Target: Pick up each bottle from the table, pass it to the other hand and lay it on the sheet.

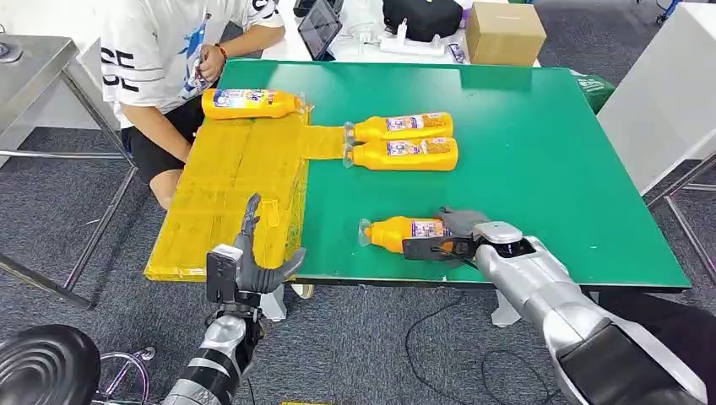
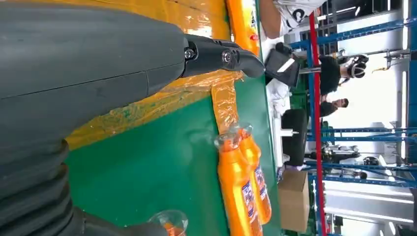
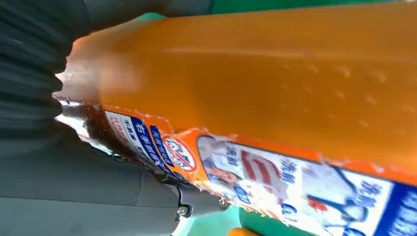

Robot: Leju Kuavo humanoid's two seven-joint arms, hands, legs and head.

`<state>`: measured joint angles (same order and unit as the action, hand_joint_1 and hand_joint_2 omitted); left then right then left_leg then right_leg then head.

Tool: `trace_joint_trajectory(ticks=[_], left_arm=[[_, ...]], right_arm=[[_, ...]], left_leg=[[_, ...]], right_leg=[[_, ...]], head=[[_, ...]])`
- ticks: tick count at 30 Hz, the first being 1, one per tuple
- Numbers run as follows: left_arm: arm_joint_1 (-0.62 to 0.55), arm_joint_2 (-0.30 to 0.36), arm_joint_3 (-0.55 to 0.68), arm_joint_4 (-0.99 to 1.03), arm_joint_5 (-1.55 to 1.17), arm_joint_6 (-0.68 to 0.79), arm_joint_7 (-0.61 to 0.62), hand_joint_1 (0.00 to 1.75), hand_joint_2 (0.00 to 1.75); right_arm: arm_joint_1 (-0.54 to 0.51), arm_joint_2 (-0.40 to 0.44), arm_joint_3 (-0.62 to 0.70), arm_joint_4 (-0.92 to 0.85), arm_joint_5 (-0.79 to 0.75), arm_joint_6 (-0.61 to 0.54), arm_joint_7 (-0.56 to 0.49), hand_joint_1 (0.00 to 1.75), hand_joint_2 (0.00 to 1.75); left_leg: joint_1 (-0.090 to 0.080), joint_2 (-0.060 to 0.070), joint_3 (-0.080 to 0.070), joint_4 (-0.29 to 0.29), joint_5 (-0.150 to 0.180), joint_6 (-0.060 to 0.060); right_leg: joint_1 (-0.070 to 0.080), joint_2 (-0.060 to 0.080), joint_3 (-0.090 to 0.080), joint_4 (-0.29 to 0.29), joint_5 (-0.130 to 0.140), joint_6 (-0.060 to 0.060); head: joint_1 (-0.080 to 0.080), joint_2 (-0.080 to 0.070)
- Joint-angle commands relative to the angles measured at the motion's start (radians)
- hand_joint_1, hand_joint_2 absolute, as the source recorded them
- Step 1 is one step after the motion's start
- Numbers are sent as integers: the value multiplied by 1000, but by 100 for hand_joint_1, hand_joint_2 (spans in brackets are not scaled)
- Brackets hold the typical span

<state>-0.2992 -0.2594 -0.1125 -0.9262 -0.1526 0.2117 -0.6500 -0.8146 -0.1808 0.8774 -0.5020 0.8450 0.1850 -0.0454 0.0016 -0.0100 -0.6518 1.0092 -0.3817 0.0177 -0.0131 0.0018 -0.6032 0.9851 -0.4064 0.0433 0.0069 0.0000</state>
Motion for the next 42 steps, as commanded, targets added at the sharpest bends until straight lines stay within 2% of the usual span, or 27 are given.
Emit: trace_joint_trajectory(ticks=[1, 5, 7, 8, 9, 10, 11, 12, 14, 15, 16, 20, 21, 24, 25, 26, 27, 28, 29, 32, 34, 37, 42], left_arm=[[-4, -4, 27, 5, 6, -8, -3, 0, 175], [12, -1, 31, -22, -1, -9, 3, 0, 175], [24, 2, 31, -37, -6, -8, 7, 0, 175], [26, 2, 31, -40, -7, -7, 8, 0, 175], [33, 3, 32, -51, -11, -9, 12, 0, 175], [39, 1, 33, -61, -15, -9, 17, 0, 175], [41, 0, 34, -64, -17, -10, 19, 0, 175], [48, -3, 33, -73, -20, -9, 23, 0, 175], [52, -4, 30, -79, -22, -7, 25, 0, 175], [52, -4, 30, -79, -22, -7, 25, 0, 175], [52, -4, 30, -79, -22, -7, 25, 0, 175], [50, -4, 30, -76, -22, -7, 26, 0, 175], [54, -6, 29, -81, -18, -11, 27, 0, 175], [68, -15, 8, -102, 0, -17, 32, 0, 175], [69, -19, -1, -108, 21, -30, 42, 0, 175], [68, -22, -9, -111, 32, -38, 49, 0, 175], [66, -22, -23, -115, 54, -54, 60, 0, 175], [63, -25, -28, -116, 57, -55, 62, 0, 175], [63, -25, -28, -116, 57, -55, 62, 0, 175], [59, -24, -49, -128, 136, -122, 94, 0, 175], [64, -15, -78, -165, 221, -211, 129, 0, 175], [74, 3, -117, -202, 294, -285, 162, 0, 175], [110, 44, -198, -287, 406, -437, 194, 0, 175]], right_arm=[[-23, -3, 42, 24, -5, -47, 6, 175, 175], [9, -34, -35, -69, -38, -119, 7, 175, 175], [57, -54, -107, -162, -68, -210, 12, 175, 175], [63, -57, -112, -176, -68, -209, 11, 175, 175], [111, -59, -180, -255, -90, -255, 18, 175, 175], [171, -43, -272, -346, -80, -352, 15, 175, 175], [190, -35, -296, -375, -62, -348, 20, 175, 175], [261, 9, -400, -473, -62, -437, -2, 175, 175], [285, 18, -416, -521, -30, -423, 16, 175, 175], [285, 18, -416, -521, -30, -423, 16, 175, 175], [285, 18, -416, -521, -30, -423, 16, 175, 175], [284, 24, -442, -509, -17, -407, 6, 175, 175], [325, 79, -537, -558, -42, -567, -85, 175, 175], [443, 175, -668, -776, -52, -784, -178, 175, 175], [479, 208, -709, -851, -112, -864, -238, 175, 175], [502, 215, -727, -892, -114, -883, -250, 175, 175], [530, 250, -786, -948, -137, -883, -309, 175, 175], [543, 246, -793, -957, -143, -883, -317, 175, 175], [543, 246, -793, -957, -143, -883, -317, 175, 175], [574, 313, -890, -984, -212, -883, -457, 175, 175], [608, 293, -854, -966, -293, -876, -496, 175, 175], [634, 289, -823, -920, -338, -854, -546, 175, 175], [686, 325, -767, -769, -378, -763, -618, 175, 175]], left_leg=[[1, 2, 4, 1, -2, -2], [0, 0, 1, 0, 0, 0], [1, 0, 2, 0, -1, -1], [0, 0, 2, 0, -1, 0], [1, 1, 5, 1, -4, -1], [1, 1, 2, 0, -1, -1], [1, 0, 3, 1, -3, -1], [1, 2, 3, 0, -3, -1], [1, 1, 0, 0, -2, -1], [0, 1, -1, 0, -1, -1], [1, 3, 4, 1, -4, -2], [0, -1, -2, 1, -1, 0], [0, 0, -2, 0, -1, 0], [1, 3, 0, 1, -3, -1], [1, 1, -1, 0, -2, -1], [1, 1, -2, 0, -2, -1], [1, 3, 2, 2, -6, -2], [0, -1, -2, 1, -3, -1], [1, -1, 1, 1, -4, -2], [1, -3, 0, 1, -3, -1], [1, -3, -3, 0, -1, 0], [1, -1, 0, 0, -3, -1], [1, 1, 0, -1, -2, -1]], right_leg=[[1, 1, 4, 0, -1, -2], [1, 0, 1, 0, 0, -1], [1, -1, 2, 0, -1, -1], [1, 0, 2, 0, -1, 0], [2, 0, 6, 0, -3, -2], [1, 0, 2, 0, -1, -1], [1, -1, 4, 0, -2, -1], [1, 1, 3, -1, -1, -1], [1, 1, 1, 0, -1, -1], [1, 1, -1, 0, 0, -1], [2, 2, 4, 1, -3, -2], [1, -1, -2, 1, -1, -1], [1, -1, -2, 0, -1, -1], [1, 2, 0, 0, -2, -2], [1, 0, -1, 1, -2, -1], [1, 1, -3, 1, -1, -1], [2, 2, 2, 2, -5, -3], [1, -2, -2, 2, -3, -2], [2, -2, 1, 2, -4, -2], [1, -2, 0, 1, -3, -1], [1, -3, -3, 0, -1, 0], [2, -2, 1, 0, -3, -2], [1, 0, 0, -2, -1, -1]], head=[[0, 0], [0, 0], [0, 0], [0, 0], [0, 0], [0, 0], [0, 0], [-1, 0], [0, 0], [0, 0], [0, 0], [0, 0], [0, 0], [-1, 0], [1, 0], [0, 0], [0, 0], [0, 0], [0, 0], [-1, 0], [0, 0], [0, 0], [0, 0]])
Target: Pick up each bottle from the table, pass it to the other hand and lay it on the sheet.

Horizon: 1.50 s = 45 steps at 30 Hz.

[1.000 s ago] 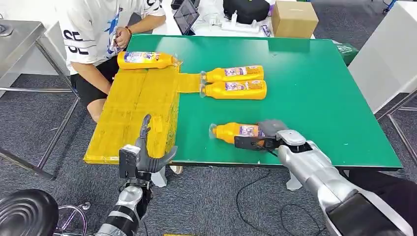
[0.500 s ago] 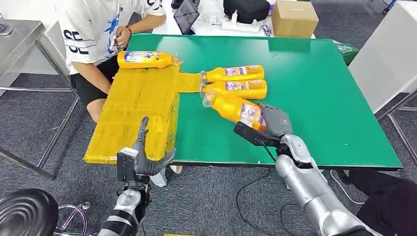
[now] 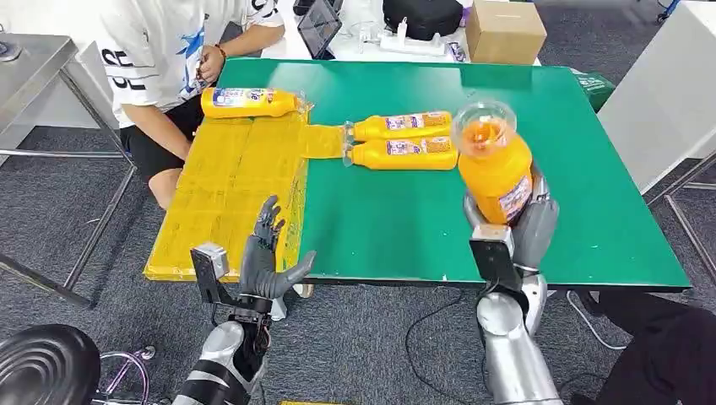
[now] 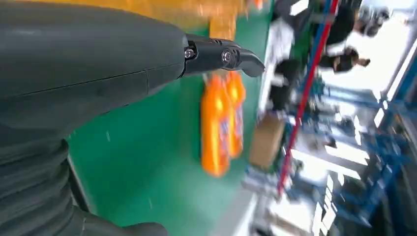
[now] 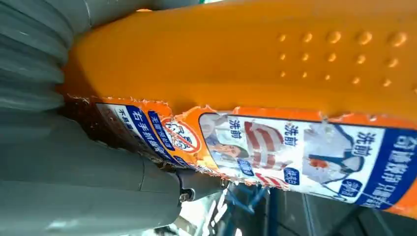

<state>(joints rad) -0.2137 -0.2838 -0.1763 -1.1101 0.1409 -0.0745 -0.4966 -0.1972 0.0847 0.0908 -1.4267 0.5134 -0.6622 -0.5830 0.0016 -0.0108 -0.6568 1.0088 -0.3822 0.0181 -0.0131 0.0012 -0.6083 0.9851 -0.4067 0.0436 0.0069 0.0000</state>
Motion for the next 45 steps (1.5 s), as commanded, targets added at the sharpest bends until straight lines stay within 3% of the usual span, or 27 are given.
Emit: trace_joint_trajectory(ticks=[1, 5, 10, 16, 26, 27, 28, 33, 45], left_arm=[[31, 75, -145, -117, 118, -164, 41, 0, 175], [46, 92, -189, -143, 155, -238, 52, 0, 175], [44, 96, -200, -138, 162, -258, 51, 0, 175], [39, 92, -257, -123, 69, -219, 36, 0, 175], [32, 89, -267, -109, 41, -206, 38, 0, 175], [29, 82, -272, -100, 16, -184, 35, 0, 175], [22, 79, -281, -89, -5, -169, 34, 0, 175], [-5, 63, -303, -24, -60, -119, 41, 0, 175], [-32, 50, -277, 65, 8, -140, 80, 0, 175]], right_arm=[[74, 64, 36, 187, -42, 101, -83, 175, 175], [73, 94, 97, 340, -32, 147, -110, 175, 175], [67, 88, 119, 355, -22, 180, -92, 175, 175], [24, 148, 190, 497, 5, 209, -91, 175, 175], [7, 148, 213, 502, -7, 224, -84, 175, 175], [-4, 158, 223, 505, -11, 223, -76, 175, 175], [-16, 164, 235, 511, -13, 222, -76, 175, 175], [-66, 185, 315, 549, 1, 225, -28, 175, 175], [-78, 219, 485, 689, 73, 177, -16, 175, 175]], left_leg=[[2, 3, 7, -1, -3, -2], [2, 5, 8, -2, -3, -2], [2, 4, 10, -2, -4, -2], [2, 4, 5, -1, -2, -1], [1, 2, 2, -1, -1, -1], [2, 4, 8, 0, -4, -2], [1, 2, 3, -1, -1, -1], [2, 3, 3, 0, -1, -1], [2, 3, 6, -1, -2, -2]], right_leg=[[2, 2, 7, -2, -2, -3], [2, 4, 8, -3, -1, -3], [3, 3, 10, -3, -2, -3], [2, 3, 5, -1, -1, -2], [1, 1, 2, -1, -1, -1], [3, 3, 8, -1, -3, -3], [1, 2, 2, -1, -1, -1], [2, 2, 2, 0, -1, -2], [2, 2, 5, -1, -2, -2]], head=[[0, 0], [0, 0], [0, 0], [0, 0], [0, 0], [0, 0], [0, 0], [0, 0], [0, 0]])
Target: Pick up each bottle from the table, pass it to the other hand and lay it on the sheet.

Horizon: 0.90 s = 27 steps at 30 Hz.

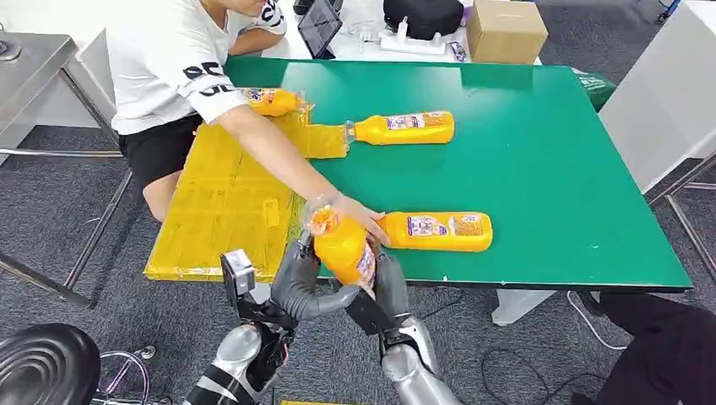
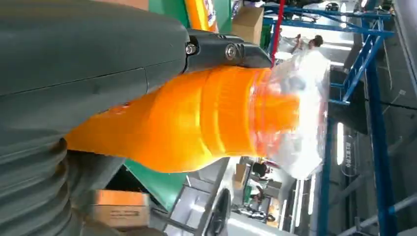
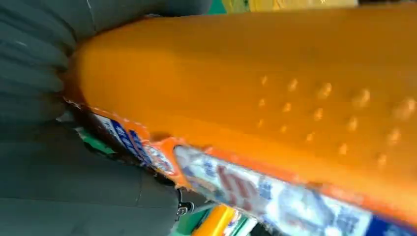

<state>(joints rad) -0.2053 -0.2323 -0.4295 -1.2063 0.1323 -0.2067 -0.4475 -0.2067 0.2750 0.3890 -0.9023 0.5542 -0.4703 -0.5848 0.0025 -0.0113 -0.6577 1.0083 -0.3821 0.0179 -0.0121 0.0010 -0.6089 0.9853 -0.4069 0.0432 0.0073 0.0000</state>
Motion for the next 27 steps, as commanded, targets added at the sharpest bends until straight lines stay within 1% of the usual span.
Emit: trace_joint_trajectory(ticks=[1, 2, 3, 4, 6, 7, 8, 10, 12, 13, 14, 15, 16, 17, 22, 23, 25, 27], left_arm=[[-41, -3, -19, 166, 29, -15, 34, 0, 175], [-43, -3, -14, 171, 48, -29, 38, 0, 175], [-44, -2, -14, 171, 51, -31, 39, 0, 175], [-48, -1, -15, 173, 49, -28, 37, 0, 175], [-58, -10, 0, 183, 65, -20, 42, 0, 175], [-62, -11, 3, 187, 70, -19, 45, 0, 175], [-74, -15, 12, 201, 82, -18, 48, 0, 175], [-75, -16, 13, 204, 85, -18, 49, 0, 175], [-83, -17, 15, 216, 89, -17, 50, 0, 175], [-91, -18, 15, 231, 88, -6, 50, 0, 175], [-92, -19, 14, 234, 88, -2, 50, 0, 175], [-92, -19, 14, 234, 88, -2, 50, 0, 175], [-92, -19, 14, 234, 88, -2, 50, 0, 175], [-96, -21, 16, 248, 90, 4, 50, 0, 175], [-105, -20, 18, 279, 96, 14, 45, 0, 175], [-106, -19, 18, 279, 96, 15, 43, 0, 175], [-103, -16, 16, 269, 93, 15, 41, 0, 175], [-103, -15, 16, 268, 93, 15, 41, 0, 175]], right_arm=[[-70, 27, 195, 170, 30, -12, -13, 175, 175], [-72, 26, 205, 177, 29, -5, -11, 175, 175], [-69, 26, 209, 180, 28, -1, -11, 175, 175], [-72, 25, 218, 187, 31, 6, -12, 175, 175], [-74, 29, 239, 210, 39, 8, -12, 175, 175], [-73, 31, 244, 215, 43, 5, -12, 175, 175], [-72, 38, 251, 229, 44, -1, -14, 175, 175], [-72, 39, 253, 231, 44, -2, -15, 175, 175], [-71, 42, 255, 237, 40, -4, -21, 175, 175], [-75, 44, 261, 244, 32, -13, -32, 175, 175], [-76, 44, 263, 244, 29, -14, -34, 175, 175], [-76, 44, 263, 244, 29, -14, -34, 175, 175], [-76, 44, 263, 244, 29, -14, -34, 175, 175], [-76, 43, 270, 234, 27, -16, -34, 175, 175], [-72, 35, 298, 192, 24, -23, -30, 175, 175], [-70, 32, 302, 186, 23, -25, -25, 175, 175], [-70, 27, 296, 179, 13, -32, -23, 175, 175], [-71, 25, 296, 179, 12, -32, -23, 175, 175]], left_leg=[[1, 3, 4, 0, -2, -1], [1, 5, 7, 0, -3, -1], [1, 4, 5, 0, -2, -1], [1, 5, 7, 0, -3, -2], [1, 3, 6, 0, -3, -1], [1, 2, 3, 0, -1, -1], [1, 3, 5, 1, -3, -1], [1, 2, 3, 0, -1, -1], [2, 4, 7, 1, -4, -2], [1, 3, 2, 0, -1, -1], [1, 3, 6, 0, -3, -2], [1, 0, 4, 1, -2, -1], [1, 1, 2, 0, -1, -1], [2, 3, 5, 1, -3, -1], [1, 1, 3, 1, -1, -1], [2, 2, 5, 2, -3, -1], [1, 2, 2, 1, -1, -1], [2, 3, 6, 2, -4, -2]], right_leg=[[1, 3, 3, -1, 0, -1], [1, 4, 5, -1, -1, -2], [1, 3, 4, -1, -1, -1], [2, 3, 6, -1, -2, -2], [2, 2, 5, 0, -2, -2], [1, 1, 2, 0, -1, -1], [2, 2, 5, 0, -1, -2], [1, 1, 2, 0, -1, -1], [2, 2, 7, 0, -3, -3], [1, 1, 1, 0, -1, -1], [2, 1, 5, 0, -2, -2], [1, -2, 4, 0, -2, -2], [1, 0, 1, 0, -1, -1], [2, 1, 5, 0, -2, -2], [1, 0, 2, 0, -1, -1], [2, 0, 4, 0, -2, -2], [1, 1, 2, 0, -1, -1], [2, 1, 6, 1, -3, -3]], head=[[0, 0], [0, 0], [0, 0], [0, 0], [0, 0], [0, 0], [0, 0], [0, 0], [0, 0], [-1, 0], [-2, 0], [1, 0], [0, 0], [-1, 0], [0, 0], [0, 0], [0, 0], [0, 0]])
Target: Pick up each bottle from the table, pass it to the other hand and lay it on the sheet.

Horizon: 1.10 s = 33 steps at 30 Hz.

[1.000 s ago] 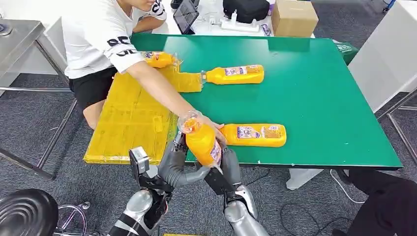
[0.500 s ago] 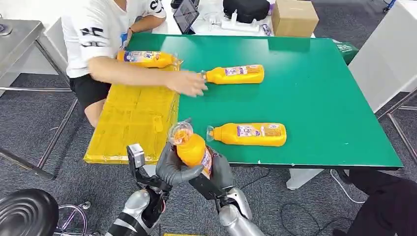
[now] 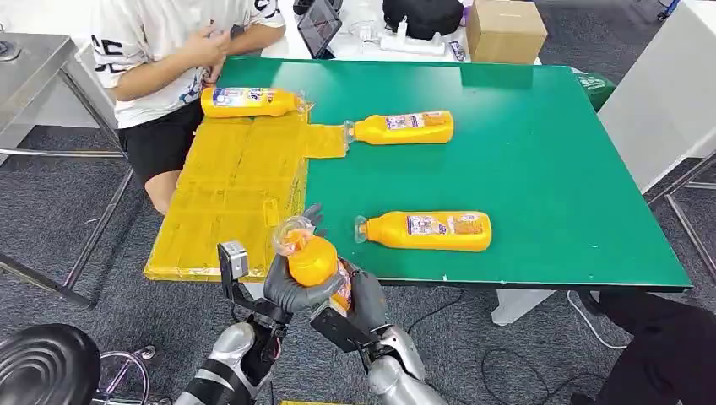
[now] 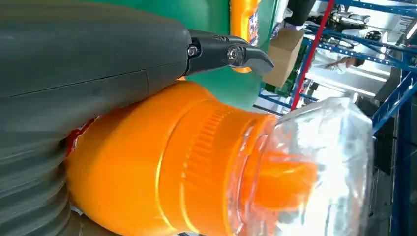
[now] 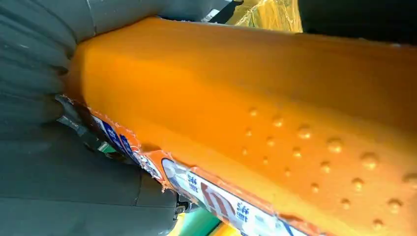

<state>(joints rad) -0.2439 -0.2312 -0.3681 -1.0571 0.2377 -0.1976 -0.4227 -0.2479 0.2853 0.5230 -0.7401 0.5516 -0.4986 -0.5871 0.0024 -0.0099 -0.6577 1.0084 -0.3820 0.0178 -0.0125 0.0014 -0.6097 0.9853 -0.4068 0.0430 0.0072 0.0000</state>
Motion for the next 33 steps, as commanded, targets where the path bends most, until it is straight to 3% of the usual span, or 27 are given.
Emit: trace_joint_trajectory(ticks=[1, 13, 15, 25, 26, 33], left_arm=[[-64, -16, -45, 119, -12, 6, 16, 0, 175], [-61, -8, -55, 113, -26, -3, 10, 0, 175], [-61, -9, -54, 113, -26, -3, 10, 0, 175], [-60, -6, -53, 108, -17, -21, 10, 0, 175], [-54, -3, -50, 99, 16, -69, 7, 175, 175], [-25, 0, -49, 32, 106, -174, -7, 175, 175]], right_arm=[[-30, 15, 162, 17, 15, -3, -21, 175, 175], [-32, 5, 146, -30, -4, -27, -34, 175, 175], [-29, 4, 147, -32, -3, -28, -32, 175, 175], [-30, 3, 143, -42, -2, -45, -31, 175, 175], [-37, 3, 143, -37, 4, -47, -23, 175, 175], [-46, 16, 145, 17, 2, -27, -31, 175, 175]], left_leg=[[1, 1, 2, 1, -2, -1], [1, 0, 2, 0, -1, -1], [2, 1, 7, 2, -4, -2], [1, 0, 2, 0, -1, -1], [1, 1, 4, 1, -3, -1], [1, 2, 5, 1, -3, -1]], right_leg=[[1, 0, 3, 0, -1, -1], [1, -1, 2, 0, -1, -1], [2, 0, 8, 1, -4, -3], [1, 0, 2, 0, -1, -1], [2, 0, 4, 0, -2, -2], [1, 1, 4, 1, -2, -2]], head=[[0, 0], [0, 0], [0, 0], [0, 0], [0, 0], [0, 0]])
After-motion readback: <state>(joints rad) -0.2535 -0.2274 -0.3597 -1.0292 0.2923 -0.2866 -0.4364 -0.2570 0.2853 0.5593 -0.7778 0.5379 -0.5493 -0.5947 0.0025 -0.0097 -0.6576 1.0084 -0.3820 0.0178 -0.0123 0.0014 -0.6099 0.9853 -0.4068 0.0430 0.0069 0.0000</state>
